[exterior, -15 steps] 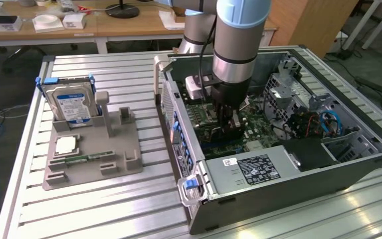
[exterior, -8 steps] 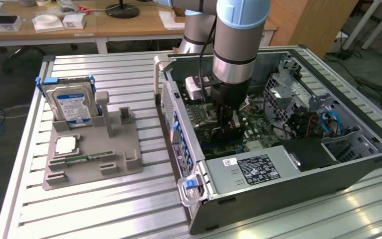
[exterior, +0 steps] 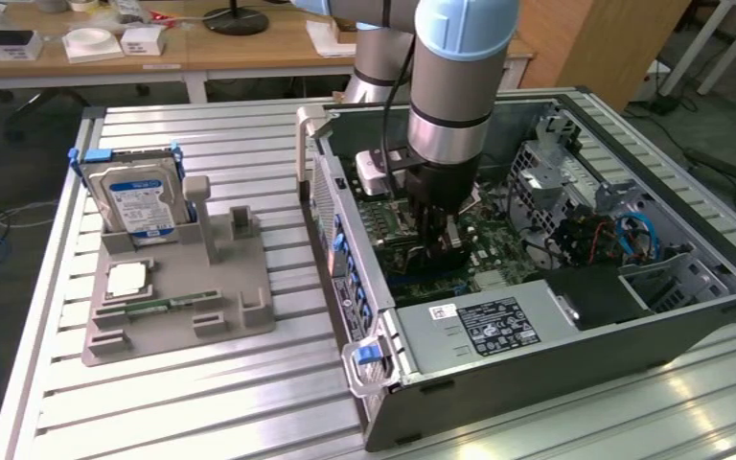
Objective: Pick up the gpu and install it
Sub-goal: 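Insert the gpu into the slot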
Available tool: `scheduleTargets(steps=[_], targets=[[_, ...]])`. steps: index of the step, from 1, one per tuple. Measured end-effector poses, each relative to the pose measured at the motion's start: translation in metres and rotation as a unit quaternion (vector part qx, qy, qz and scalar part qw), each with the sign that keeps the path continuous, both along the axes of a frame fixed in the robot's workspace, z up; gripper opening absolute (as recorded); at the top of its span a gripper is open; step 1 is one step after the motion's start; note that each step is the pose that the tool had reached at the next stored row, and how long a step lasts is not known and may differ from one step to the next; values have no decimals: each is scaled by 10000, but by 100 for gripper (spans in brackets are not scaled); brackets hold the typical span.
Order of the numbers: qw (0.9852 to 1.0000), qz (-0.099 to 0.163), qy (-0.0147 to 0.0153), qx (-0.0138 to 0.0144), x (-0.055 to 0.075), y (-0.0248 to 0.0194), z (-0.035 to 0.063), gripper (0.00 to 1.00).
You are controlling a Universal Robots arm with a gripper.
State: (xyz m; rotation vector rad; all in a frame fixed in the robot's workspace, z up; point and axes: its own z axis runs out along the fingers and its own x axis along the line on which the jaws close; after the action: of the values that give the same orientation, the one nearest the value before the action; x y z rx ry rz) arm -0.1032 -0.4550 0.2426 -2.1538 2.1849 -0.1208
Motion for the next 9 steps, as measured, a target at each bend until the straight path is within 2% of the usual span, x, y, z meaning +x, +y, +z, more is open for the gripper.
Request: scheduleTargets(steps=[9], targets=[[10000,-1,-1,1,-1,1,-2,26]])
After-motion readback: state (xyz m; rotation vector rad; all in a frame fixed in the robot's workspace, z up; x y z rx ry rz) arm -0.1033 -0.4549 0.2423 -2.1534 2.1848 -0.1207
